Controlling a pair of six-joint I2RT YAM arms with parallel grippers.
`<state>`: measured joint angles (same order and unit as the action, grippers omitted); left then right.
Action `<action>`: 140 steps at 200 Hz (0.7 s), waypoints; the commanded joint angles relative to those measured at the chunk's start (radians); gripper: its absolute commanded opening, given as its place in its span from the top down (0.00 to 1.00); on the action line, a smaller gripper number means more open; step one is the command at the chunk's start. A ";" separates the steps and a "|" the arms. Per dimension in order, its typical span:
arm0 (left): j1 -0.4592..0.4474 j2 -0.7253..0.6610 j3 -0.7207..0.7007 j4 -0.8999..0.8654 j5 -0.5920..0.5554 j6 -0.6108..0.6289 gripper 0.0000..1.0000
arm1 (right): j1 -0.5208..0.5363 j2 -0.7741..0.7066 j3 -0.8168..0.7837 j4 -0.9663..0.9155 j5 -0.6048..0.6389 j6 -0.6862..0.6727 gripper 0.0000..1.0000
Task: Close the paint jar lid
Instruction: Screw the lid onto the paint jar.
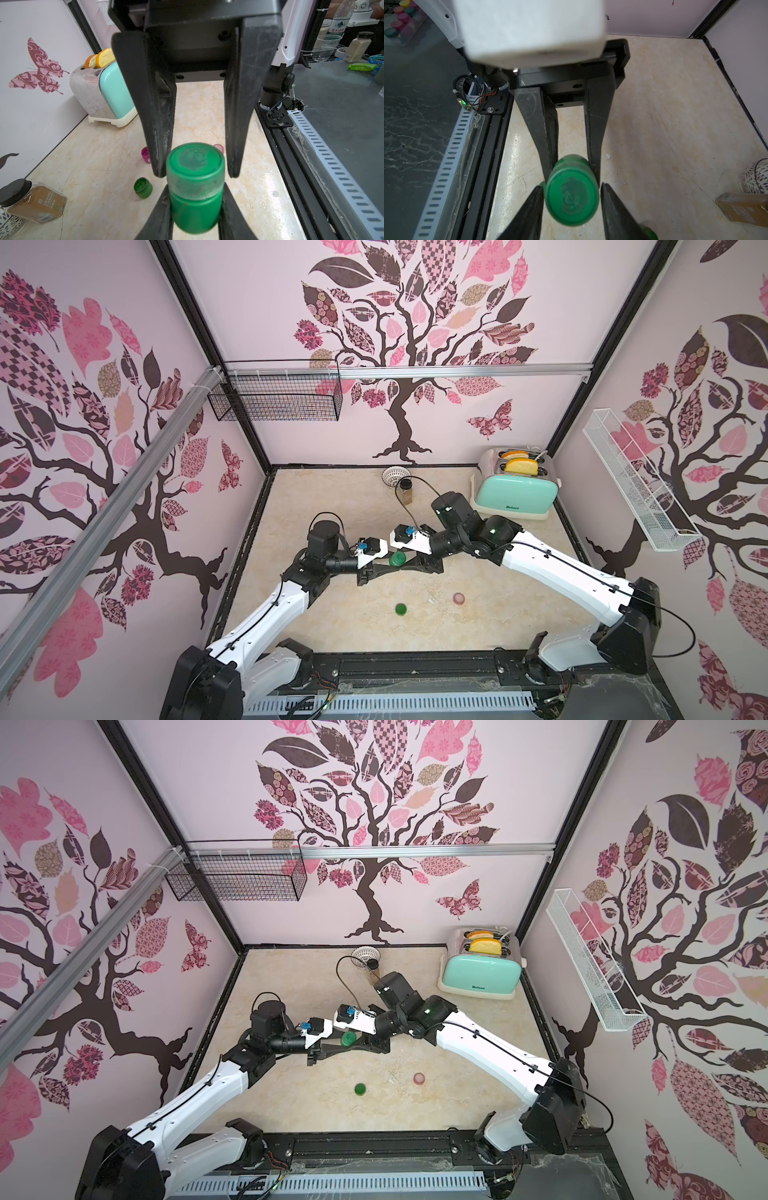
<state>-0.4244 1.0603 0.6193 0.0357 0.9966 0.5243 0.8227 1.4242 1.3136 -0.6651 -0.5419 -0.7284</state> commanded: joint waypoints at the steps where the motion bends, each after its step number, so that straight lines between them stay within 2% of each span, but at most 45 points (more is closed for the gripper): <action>1: 0.000 0.003 0.028 0.001 0.007 0.011 0.73 | 0.010 0.000 0.044 0.003 -0.003 0.003 0.58; 18: -0.001 0.003 0.028 0.001 0.004 0.011 0.73 | 0.009 0.002 0.047 0.005 0.002 0.010 0.58; 39: -0.001 0.005 0.028 0.000 0.002 0.011 0.73 | 0.012 -0.004 0.050 0.005 0.006 0.014 0.47; 56: 0.000 0.005 0.028 0.001 0.002 0.011 0.73 | 0.012 -0.012 0.051 0.009 0.010 0.013 0.45; 124: -0.001 0.006 0.028 -0.002 0.002 0.011 0.73 | 0.017 -0.009 0.058 0.010 0.010 0.021 0.55; 140: 0.000 0.010 0.039 -0.024 0.004 0.020 0.73 | 0.018 -0.007 0.059 0.011 0.011 0.024 0.60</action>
<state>-0.4244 1.0607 0.6201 0.0326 0.9936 0.5251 0.8333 1.4265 1.3323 -0.6621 -0.5297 -0.7170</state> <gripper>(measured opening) 0.311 0.424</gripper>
